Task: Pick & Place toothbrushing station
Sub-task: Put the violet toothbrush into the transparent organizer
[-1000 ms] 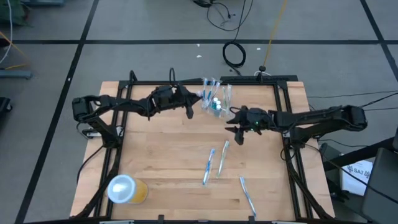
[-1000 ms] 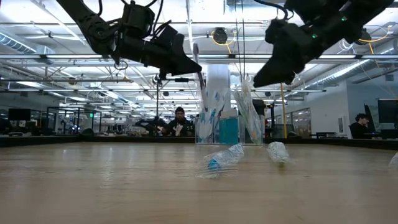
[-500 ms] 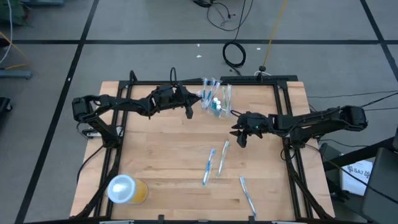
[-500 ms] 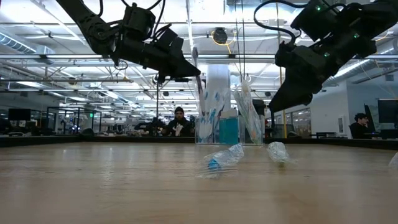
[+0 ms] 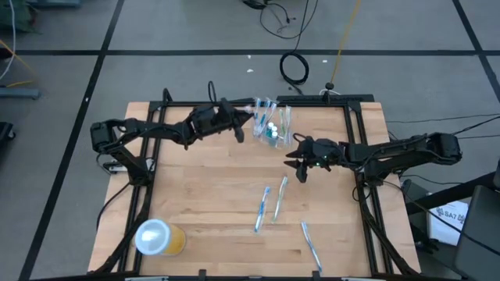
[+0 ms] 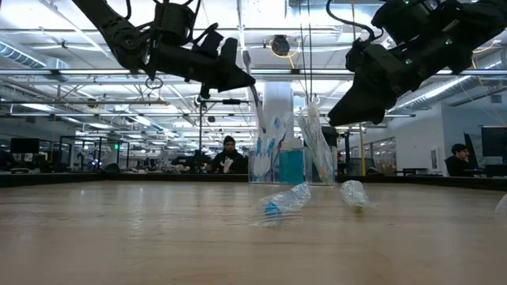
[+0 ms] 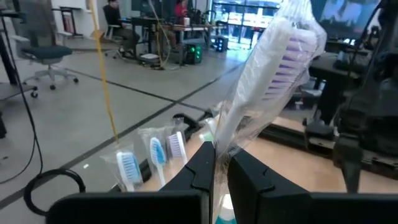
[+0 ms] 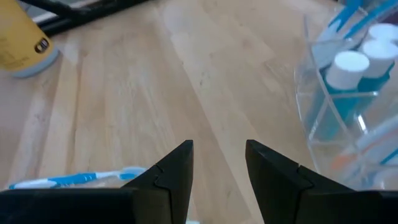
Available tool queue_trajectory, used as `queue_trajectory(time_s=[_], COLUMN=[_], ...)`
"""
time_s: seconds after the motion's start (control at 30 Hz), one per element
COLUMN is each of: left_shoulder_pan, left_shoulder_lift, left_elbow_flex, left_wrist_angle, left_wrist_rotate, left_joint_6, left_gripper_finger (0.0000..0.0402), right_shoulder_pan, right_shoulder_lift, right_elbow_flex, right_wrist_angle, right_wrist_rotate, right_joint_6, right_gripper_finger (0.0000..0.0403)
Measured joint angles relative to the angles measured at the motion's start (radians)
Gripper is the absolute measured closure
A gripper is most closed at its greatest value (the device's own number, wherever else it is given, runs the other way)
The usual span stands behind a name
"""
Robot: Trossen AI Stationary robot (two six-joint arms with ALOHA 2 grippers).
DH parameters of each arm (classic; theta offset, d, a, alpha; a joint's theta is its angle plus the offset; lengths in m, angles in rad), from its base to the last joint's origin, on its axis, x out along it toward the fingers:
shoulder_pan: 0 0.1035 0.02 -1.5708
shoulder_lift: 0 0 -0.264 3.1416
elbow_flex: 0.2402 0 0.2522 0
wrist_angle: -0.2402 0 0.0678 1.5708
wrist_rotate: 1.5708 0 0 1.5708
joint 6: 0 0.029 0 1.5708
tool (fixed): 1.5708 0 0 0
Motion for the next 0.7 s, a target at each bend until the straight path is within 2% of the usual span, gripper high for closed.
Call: queue_trajectory(time_s=[0.2, 0.7], left_shoulder_pan=[0.012, 0.013], left_shoulder_lift=[0.000, 0.000], left_elbow_flex=[0.055, 0.055], left_wrist_angle=[-0.140, -0.206], left_wrist_rotate=[0.000, -0.001], left_joint_6=[-0.003, -0.005], left_gripper_finger=[0.0376, 0.0376], right_shoulder_pan=[0.000, 0.000], right_shoulder_lift=[0.000, 0.000], right_elbow_flex=[0.000, 0.000], right_wrist_angle=[0.023, 0.023], right_wrist_rotate=[0.000, 0.000], right_joint_6=[-0.003, -0.003], right_gripper_finger=[0.0261, 0.0261])
